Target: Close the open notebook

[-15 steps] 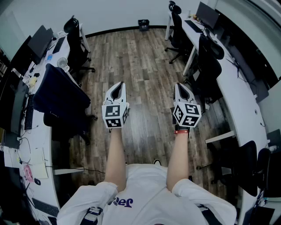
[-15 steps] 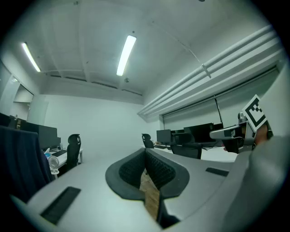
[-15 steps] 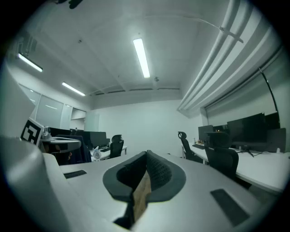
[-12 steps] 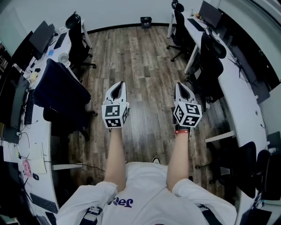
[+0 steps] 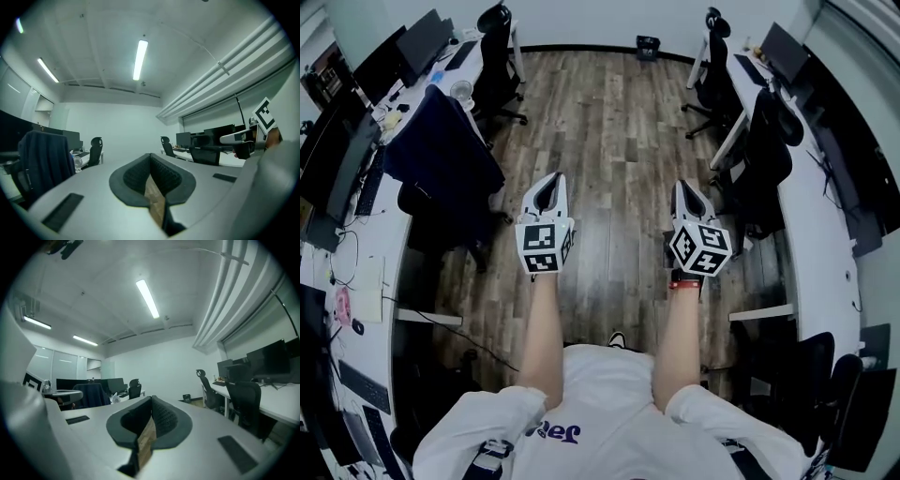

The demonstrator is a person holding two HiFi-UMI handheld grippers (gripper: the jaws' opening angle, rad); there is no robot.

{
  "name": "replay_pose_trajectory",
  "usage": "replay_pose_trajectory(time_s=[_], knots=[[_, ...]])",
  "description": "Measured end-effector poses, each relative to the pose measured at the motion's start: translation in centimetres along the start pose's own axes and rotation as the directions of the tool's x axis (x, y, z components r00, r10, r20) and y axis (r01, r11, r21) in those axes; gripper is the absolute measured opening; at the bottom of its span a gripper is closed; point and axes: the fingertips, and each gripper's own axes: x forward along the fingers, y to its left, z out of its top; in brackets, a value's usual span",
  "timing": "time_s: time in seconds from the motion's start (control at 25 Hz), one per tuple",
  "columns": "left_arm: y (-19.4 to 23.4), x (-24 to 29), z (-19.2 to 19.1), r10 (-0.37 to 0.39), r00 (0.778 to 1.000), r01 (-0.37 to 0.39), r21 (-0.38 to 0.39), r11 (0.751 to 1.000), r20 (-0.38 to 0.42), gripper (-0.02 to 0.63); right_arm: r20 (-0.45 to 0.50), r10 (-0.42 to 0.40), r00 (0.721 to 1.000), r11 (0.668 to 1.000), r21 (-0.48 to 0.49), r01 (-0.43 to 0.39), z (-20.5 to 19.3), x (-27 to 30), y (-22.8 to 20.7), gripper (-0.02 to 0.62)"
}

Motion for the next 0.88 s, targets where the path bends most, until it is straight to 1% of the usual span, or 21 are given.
replay_pose_trajectory(time_s=[0.12, 0.2, 0.32, 0.4, 0.52, 0.64, 0.76, 0.88], knots=[[0.6, -1.8, -0.5, 0.046, 0.999, -0.046, -0.006, 0.999, -0.017, 0.020, -0.012, 0.057, 0.998, 0.998, 0.010, -0.056, -0.6, 0.0, 1.4, 0.015], [1.1, -3.2, -0.8, 0.076, 0.997, -0.077, -0.009, 0.997, -0.028, 0.020, -0.024, 0.118, 0.993, 0.993, 0.012, -0.117, -1.1, 0.0, 2.9, 0.015], [2.0, -5.1, -1.1, 0.139, 0.990, -0.139, 0.003, 0.990, -0.036, 0.020, -0.032, 0.223, 0.974, 0.975, 0.005, -0.223, -1.9, 0.4, 5.3, 0.014], [2.5, -6.3, -1.0, 0.185, 0.982, -0.185, 0.009, 0.983, -0.034, 0.020, -0.039, 0.276, 0.960, 0.961, -0.008, -0.276, -2.3, 0.8, 6.6, 0.014], [3.6, -8.0, -1.2, 0.267, 0.963, -0.266, 0.017, 0.964, -0.037, 0.020, -0.055, 0.305, 0.951, 0.951, -0.041, -0.307, -2.7, 1.4, 7.9, 0.011], [5.5, -10.0, -1.8, 0.345, 0.938, -0.344, 0.028, 0.939, -0.043, 0.020, -0.073, 0.341, 0.937, 0.938, -0.044, -0.345, -3.3, 2.3, 9.9, 0.006], [7.8, -12.4, -2.2, 0.399, 0.916, -0.398, 0.019, 0.917, -0.049, 0.020, -0.089, 0.388, 0.917, 0.919, -0.041, -0.393, -3.8, 3.3, 13.1, 0.003], [10.3, -14.7, -2.7, 0.437, 0.897, -0.437, 0.021, 0.899, -0.068, 0.020, -0.115, 0.436, 0.893, 0.897, -0.031, -0.442, -4.5, 4.5, 17.1, 0.000]])
